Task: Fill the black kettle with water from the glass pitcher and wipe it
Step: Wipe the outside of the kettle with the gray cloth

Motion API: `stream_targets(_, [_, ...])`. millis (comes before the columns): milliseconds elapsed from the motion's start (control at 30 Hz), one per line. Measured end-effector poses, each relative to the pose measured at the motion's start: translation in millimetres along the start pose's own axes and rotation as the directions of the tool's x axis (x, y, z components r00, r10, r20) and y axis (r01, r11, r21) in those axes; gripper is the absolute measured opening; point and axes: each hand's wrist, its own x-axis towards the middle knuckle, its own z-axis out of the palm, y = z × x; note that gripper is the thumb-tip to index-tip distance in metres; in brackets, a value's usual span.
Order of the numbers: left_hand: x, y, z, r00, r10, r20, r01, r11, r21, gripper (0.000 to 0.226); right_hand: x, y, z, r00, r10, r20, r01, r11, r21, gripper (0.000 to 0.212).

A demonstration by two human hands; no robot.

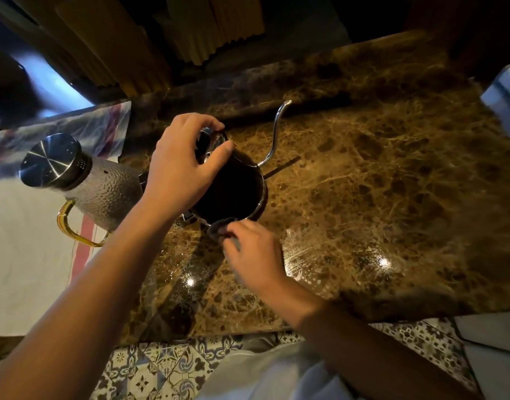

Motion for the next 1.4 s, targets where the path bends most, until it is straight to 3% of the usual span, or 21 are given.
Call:
stream_targets(100, [-1.2, -1.1, 0.2, 1.0, -0.001, 0.0, 0.001, 1.0, 0.0, 0.038, -4.0, -4.4, -1.8, 0.998, -0.016, 0.069, 0.011, 0.997, 0.075, 0.012])
stream_targets(300, [-1.1, -3.5, 2.9, 1.0, 0.011, -0.005, -0.011, 1.0, 0.003, 0.038, 8.4, 22.5, -37.5, 0.967, 0.197, -0.164, -0.162, 0.965, 0.205, 0.016])
stream_targets(400, [-1.4, -4.4, 1.6, 0.999, 0.023, -0.023, -0.023, 1.0, -0.014, 0.038, 6.5, 14.3, -15.8, 0.994, 0.101, -0.038, -0.095, 0.987, 0.13, 0.007])
stream_targets(500, [-3.1, -3.9, 0.4, 0.999, 0.043, -0.025, -0.044, 0.998, -0.039, 0.039, 0.4, 12.1, -5.3, 0.987, 0.125, 0.102, -0.145, 0.967, 0.211, 0.004])
stream_targets(600, [-3.5, -5.3, -1.7, 0.999, 0.052, 0.001, -0.052, 0.997, -0.054, 0.039, 5.2, 21.9, -30.1, 0.942, 0.319, 0.099, -0.333, 0.865, 0.375, 0.007])
stream_targets(667, [-3.3, -5.7, -4.0, 0.997, 0.067, 0.036, -0.063, 0.993, -0.102, 0.037, 18.4, 32.7, -57.5, 0.856, 0.514, 0.06, -0.466, 0.714, 0.522, 0.011])
stream_targets(733, [-3.5, -6.1, -5.5, 0.994, 0.097, 0.049, -0.09, 0.987, -0.137, 0.036, 36.5, 43.6, -79.9, 0.786, 0.618, 0.034, -0.499, 0.601, 0.624, 0.014])
stream_targets(900, [-3.9, -5.7, -4.6, 0.99, 0.132, 0.038, -0.126, 0.983, -0.131, 0.034, 56.5, 29.3, -70.8, 0.842, 0.539, 0.02, -0.457, 0.692, 0.559, 0.011])
stream_targets(1033, [-4.7, -6.0, -4.5, 0.991, 0.13, 0.033, -0.124, 0.983, -0.133, 0.034, 33.9, 24.0, -48.5, 0.822, 0.563, 0.083, -0.526, 0.695, 0.491, 0.011])
stream_targets(1133, [-2.4, -10.2, -8.3, 0.986, 0.149, 0.079, -0.134, 0.976, -0.172, 0.034, 21.7, 21.7, -53.8, 0.777, 0.578, 0.25, -0.619, 0.63, 0.469, 0.011])
stream_targets(1233, [-0.2, -13.2, -13.2, 0.975, 0.172, 0.138, -0.139, 0.965, -0.222, 0.033, 28.3, 20.1, -79.1, 0.732, 0.662, 0.16, -0.588, 0.497, 0.638, 0.014])
stream_targets(1300, [0.6, -12.9, -15.1, 0.97, 0.178, 0.166, -0.138, 0.964, -0.226, 0.034, 39.4, 27.6, -98.3, 0.743, 0.666, 0.066, -0.534, 0.531, 0.657, 0.03])
stream_targets(1400, [-0.2, -8.9, -16.9, 0.969, 0.146, 0.201, -0.103, 0.972, -0.212, 0.044, 55.9, 30.0, -114.2, 0.858, 0.51, 0.064, -0.467, 0.721, 0.512, 0.041])
